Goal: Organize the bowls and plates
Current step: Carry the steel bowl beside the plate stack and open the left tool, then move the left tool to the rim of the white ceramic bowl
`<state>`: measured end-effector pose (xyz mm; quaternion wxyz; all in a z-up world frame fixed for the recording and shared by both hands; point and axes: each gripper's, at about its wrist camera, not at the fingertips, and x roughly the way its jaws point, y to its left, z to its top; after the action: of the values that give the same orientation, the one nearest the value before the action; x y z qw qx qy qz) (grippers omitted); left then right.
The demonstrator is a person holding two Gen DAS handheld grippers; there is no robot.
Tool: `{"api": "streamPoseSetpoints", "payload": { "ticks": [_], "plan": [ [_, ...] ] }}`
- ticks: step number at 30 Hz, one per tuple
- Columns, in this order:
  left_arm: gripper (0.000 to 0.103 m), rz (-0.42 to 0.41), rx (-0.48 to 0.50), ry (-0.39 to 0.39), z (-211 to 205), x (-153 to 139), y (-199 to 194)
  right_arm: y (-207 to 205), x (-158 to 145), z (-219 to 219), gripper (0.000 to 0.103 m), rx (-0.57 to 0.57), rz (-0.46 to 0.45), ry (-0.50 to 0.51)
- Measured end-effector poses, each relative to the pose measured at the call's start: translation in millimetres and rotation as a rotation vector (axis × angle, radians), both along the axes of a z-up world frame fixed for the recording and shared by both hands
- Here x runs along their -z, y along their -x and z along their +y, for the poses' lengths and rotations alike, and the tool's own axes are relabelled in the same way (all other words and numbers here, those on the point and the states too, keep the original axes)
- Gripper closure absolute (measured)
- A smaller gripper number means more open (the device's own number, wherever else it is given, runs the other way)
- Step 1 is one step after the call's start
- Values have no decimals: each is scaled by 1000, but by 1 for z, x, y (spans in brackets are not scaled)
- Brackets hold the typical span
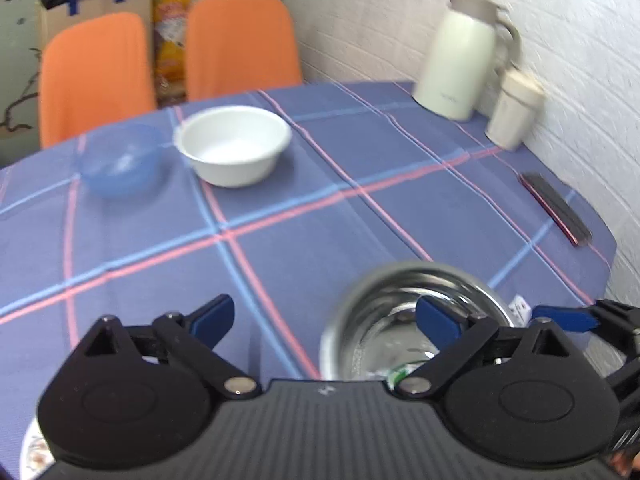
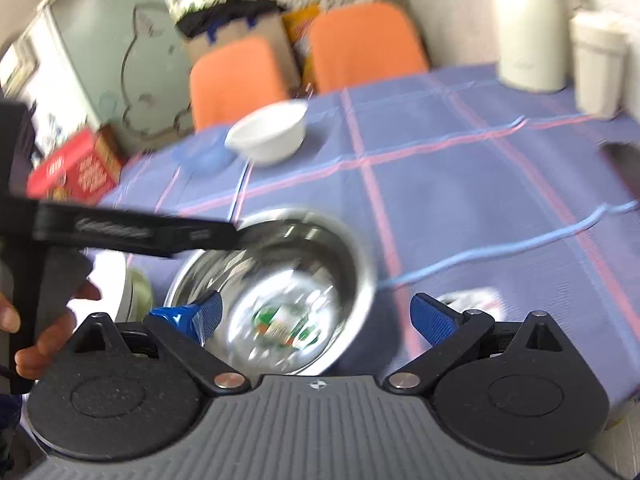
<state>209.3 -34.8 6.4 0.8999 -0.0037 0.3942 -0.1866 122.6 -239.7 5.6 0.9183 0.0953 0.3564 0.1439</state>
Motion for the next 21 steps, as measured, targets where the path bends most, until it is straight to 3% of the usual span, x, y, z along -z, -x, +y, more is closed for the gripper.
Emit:
{"api": "streamPoseSetpoints", "payload": {
  "ticks": [5, 11, 17, 21],
  "plan": [
    [6, -22, -97, -4, 49, -13, -2, -13, -14, -16, 15, 26, -38, 23],
    [6, -15, -195, -51, 96, -19, -19, -48, -17, -6, 15, -48, -35, 88],
    [6, -101, -180, -61, 105, -47, -63, -104, -32, 18, 15, -136, -65, 154],
    [5, -113, -146, -17, 91, -57, -115, -145, -35, 41, 15, -195, -61, 172]
  ]
}}
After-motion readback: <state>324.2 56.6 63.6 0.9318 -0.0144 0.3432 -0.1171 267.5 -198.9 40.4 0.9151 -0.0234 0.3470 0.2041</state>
